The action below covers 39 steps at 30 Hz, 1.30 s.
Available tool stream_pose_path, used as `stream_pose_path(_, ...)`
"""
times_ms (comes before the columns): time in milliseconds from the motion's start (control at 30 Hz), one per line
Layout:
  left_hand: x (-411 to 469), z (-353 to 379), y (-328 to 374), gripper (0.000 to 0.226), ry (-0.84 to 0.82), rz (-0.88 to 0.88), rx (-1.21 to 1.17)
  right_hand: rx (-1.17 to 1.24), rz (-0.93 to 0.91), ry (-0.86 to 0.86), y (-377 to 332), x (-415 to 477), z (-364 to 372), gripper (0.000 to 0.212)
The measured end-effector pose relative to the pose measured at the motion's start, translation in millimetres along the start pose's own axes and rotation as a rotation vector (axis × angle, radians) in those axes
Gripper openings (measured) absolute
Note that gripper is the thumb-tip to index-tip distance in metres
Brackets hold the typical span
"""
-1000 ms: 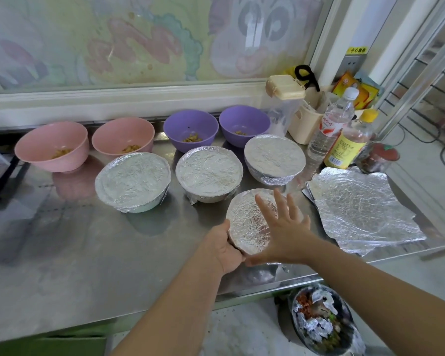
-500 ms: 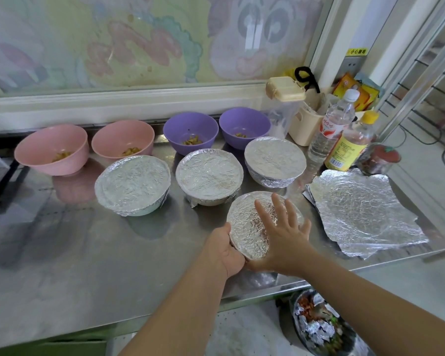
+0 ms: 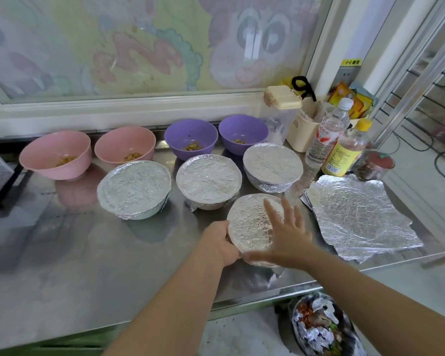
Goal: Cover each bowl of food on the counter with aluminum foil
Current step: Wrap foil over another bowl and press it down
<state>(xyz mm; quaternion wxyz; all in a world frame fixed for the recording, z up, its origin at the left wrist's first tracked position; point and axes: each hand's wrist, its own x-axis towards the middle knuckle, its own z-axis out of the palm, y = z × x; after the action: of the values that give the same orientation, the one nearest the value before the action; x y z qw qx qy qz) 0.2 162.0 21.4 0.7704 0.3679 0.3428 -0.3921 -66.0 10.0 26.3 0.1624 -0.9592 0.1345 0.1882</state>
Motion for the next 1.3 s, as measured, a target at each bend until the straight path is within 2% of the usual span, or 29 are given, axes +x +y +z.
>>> stream_pose_path(167, 14, 0, 7, 0.019, 0.105, 0.112, 0.104, 0.147, 0.09, 0.115, 23, 18, -13, 0.142)
stream_pose_path(367, 24, 9, -3, 0.037, 0.156, 0.287, 0.22, 0.228, 0.088, 0.141, 20, 28, -7, 0.119)
stream_pose_path(467, 31, 12, -3, 0.027, 0.144, 0.319, 0.244, 0.25, 0.111, 0.134, 17, 28, -7, 0.117)
stream_pose_path(600, 30, 13, -1, 0.016, 0.158, 0.257, 0.193, 0.29, 0.112, 0.114, 14, 25, -10, 0.119)
stream_pose_path(667, 26, 15, 2, 0.018, 0.154, 0.244, 0.183, 0.306, 0.12, 0.104, 12, 24, -11, 0.121)
stream_pose_path(767, 27, 14, 6, 0.024, 0.075, 0.327, 0.2, 0.356, 0.199, 0.052, 14, 21, -14, 0.124)
stream_pose_path(833, 31, 5, 5, 0.027, 0.065, 0.381, 0.165, 0.313, 0.238, 0.084, 16, 18, -17, 0.126)
stream_pose_path(900, 23, -7, -3, 0.027, 0.166, 0.444, 0.233, 0.127, 0.154, 0.171, 13, 18, -22, 0.124)
stream_pose_path(933, 14, -12, -9, 0.017, 0.228, 0.467, 0.258, 0.05, 0.081, 0.19, 10, 20, -25, 0.124)
stream_pose_path(967, 7, -17, -16, 0.008, 0.277, 0.46, 0.279, -0.009, 0.015, 0.18, 5, 23, -29, 0.124)
stream_pose_path(1067, -5, -24, -44, 0.008, 0.34, 0.281, 0.26, -0.16, -0.085, 0.07, -9, 40, -32, 0.132)
stream_pose_path(1167, -12, -21, -69, 0.007, 0.272, 0.007, 0.261, -0.2, -0.078, -0.046, -13, 51, -28, 0.138)
stream_pose_path(1300, -11, -19, -88, 0.017, 0.129, -0.184, 0.178, -0.159, -0.049, -0.094, -14, 51, -25, 0.14)
